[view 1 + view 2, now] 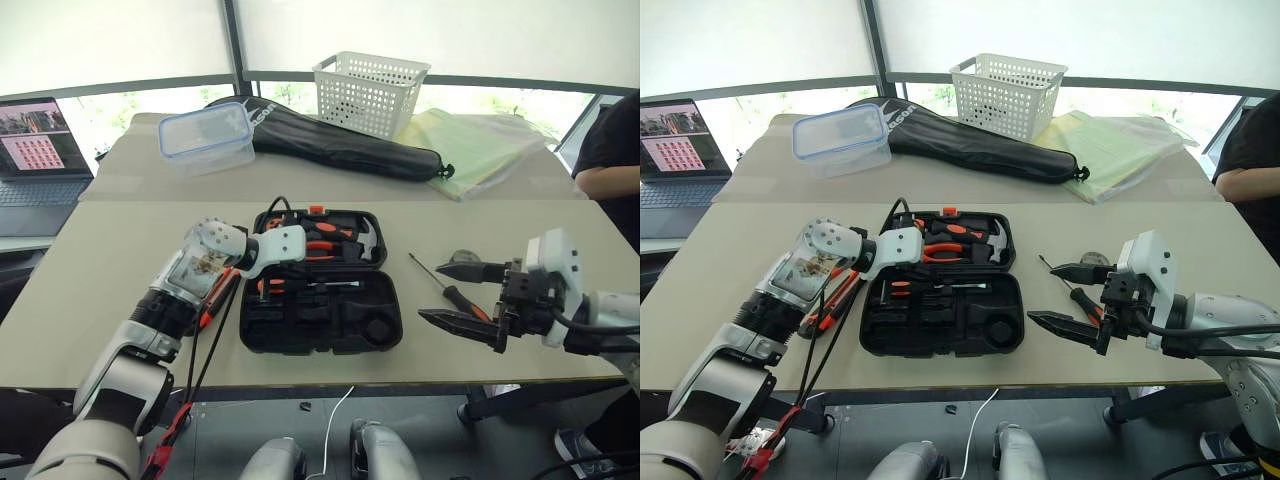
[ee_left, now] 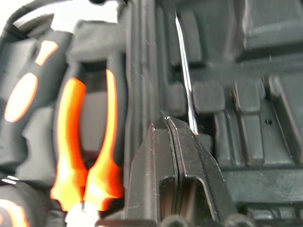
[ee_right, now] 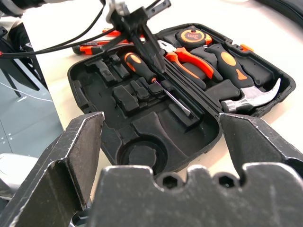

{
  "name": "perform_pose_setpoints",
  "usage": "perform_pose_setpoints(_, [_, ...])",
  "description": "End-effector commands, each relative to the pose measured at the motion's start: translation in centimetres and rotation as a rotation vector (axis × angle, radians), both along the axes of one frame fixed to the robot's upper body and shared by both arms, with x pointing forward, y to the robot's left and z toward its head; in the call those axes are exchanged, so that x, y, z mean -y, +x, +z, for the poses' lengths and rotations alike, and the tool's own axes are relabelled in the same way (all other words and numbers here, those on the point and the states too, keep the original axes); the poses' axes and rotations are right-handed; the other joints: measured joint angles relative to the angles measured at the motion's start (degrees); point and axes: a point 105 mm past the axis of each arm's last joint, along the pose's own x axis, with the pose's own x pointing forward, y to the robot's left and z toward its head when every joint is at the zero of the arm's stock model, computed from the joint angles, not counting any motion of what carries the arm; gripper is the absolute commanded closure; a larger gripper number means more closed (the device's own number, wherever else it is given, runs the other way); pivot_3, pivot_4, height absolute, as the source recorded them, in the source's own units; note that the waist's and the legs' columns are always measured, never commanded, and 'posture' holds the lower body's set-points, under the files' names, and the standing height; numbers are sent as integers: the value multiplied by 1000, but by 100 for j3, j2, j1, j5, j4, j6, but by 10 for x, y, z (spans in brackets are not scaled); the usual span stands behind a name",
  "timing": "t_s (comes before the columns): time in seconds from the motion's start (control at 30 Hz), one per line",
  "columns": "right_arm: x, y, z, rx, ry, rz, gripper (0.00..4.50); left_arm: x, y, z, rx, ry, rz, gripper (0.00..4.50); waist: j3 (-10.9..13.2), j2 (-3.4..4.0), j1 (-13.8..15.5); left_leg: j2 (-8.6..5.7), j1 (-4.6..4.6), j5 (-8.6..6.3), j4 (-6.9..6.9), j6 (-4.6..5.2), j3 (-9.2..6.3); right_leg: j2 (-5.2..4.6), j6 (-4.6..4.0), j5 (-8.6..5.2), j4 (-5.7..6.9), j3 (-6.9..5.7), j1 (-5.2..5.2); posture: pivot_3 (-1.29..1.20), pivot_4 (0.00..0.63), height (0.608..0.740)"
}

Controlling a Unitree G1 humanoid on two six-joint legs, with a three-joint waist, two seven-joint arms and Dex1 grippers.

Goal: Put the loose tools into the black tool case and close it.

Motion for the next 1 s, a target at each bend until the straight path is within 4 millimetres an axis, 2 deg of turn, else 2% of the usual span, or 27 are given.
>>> perform_pose_setpoints(0.03, [14,7,0,31,-37,-82,0,8,-9,43,1,-177,-29,4437,0,0,-5,0,0,0,0,0,0,0,0,0,-1,0,0,0,150,740])
perform_pose_setpoints(0.13, [33,14,-4,28,-45,-194,0,4,-21,72,-73,-352,-30,4437,0,0,-9,0,-6,0,3,0,0,0,0,0,0,-1,-4,0,150,740])
perform_pose_setpoints(0.17, [48,17,-6,15,-32,-267,0,-3,-30,86,-117,-441,-34,4197,0,0,-15,0,-5,0,3,0,0,0,0,0,0,0,-6,0,150,740])
perform_pose_setpoints(0.23, [69,19,-11,-9,-19,-364,0,-14,-49,100,-196,-525,-62,3804,0,1,-35,0,-2,0,2,0,0,1,0,0,2,1,-6,0,150,740])
perform_pose_setpoints(0.3, [85,15,-24,-60,-33,-422,0,-26,-74,99,-350,-519,-108,3098,-1,2,-65,3,0,0,-3,-1,0,3,-1,-1,7,3,-10,0,150,740])
perform_pose_setpoints(0.37, [92,12,-32,-92,-41,-437,0,-30,-86,101,-403,-520,-135,2324,-1,3,-75,2,8,0,-8,-2,3,6,-4,-3,45,6,-10,0,150,740])
perform_pose_setpoints(0.47, [98,9,-52,-153,-54,-442,0,-30,-97,101,-399,-505,-144,1385,0,4,-52,-4,14,0,0,-3,8,3,-3,-6,33,13,-6,0,150,740])
perform_pose_setpoints(0.6, [99,22,-68,-164,-42,-463,0,-24,-100,95,-378,-482,-144,11,-1,2,-46,-6,29,0,-2,-5,7,3,0,-7,36,16,10,0,150,740])
perform_pose_setpoints(0.7, [96,34,-81,-191,-37,-477,0,-21,-100,90,-365,-467,-143,11,-1,3,-65,-6,36,3,-5,-11,15,3,-2,-6,44,28,8,0,150,740])
perform_pose_setpoints(0.83, [98,48,-112,-227,-112,-500,0,-18,-97,83,-326,-424,-135,11,-1,5,-65,-3,33,9,-11,-21,17,4,-12,-11,45,31,-3,0,150,740])
perform_pose_setpoints(0.93, [95,51,-115,-225,-93,-465,732,-19,-94,80,-302,-400,-128,0,-4,0,-64,-5,33,10,-9,-21,19,3,-12,-10,43,31,-1,0,150,740])
perform_pose_setpoints(1.0, [92,49,-114,-204,-97,-435,1455,-20,-92,79,-293,-394,-124,0,-5,-1,-65,-4,33,9,-6,-21,19,4,-12,-10,41,30,1,0,150,740])
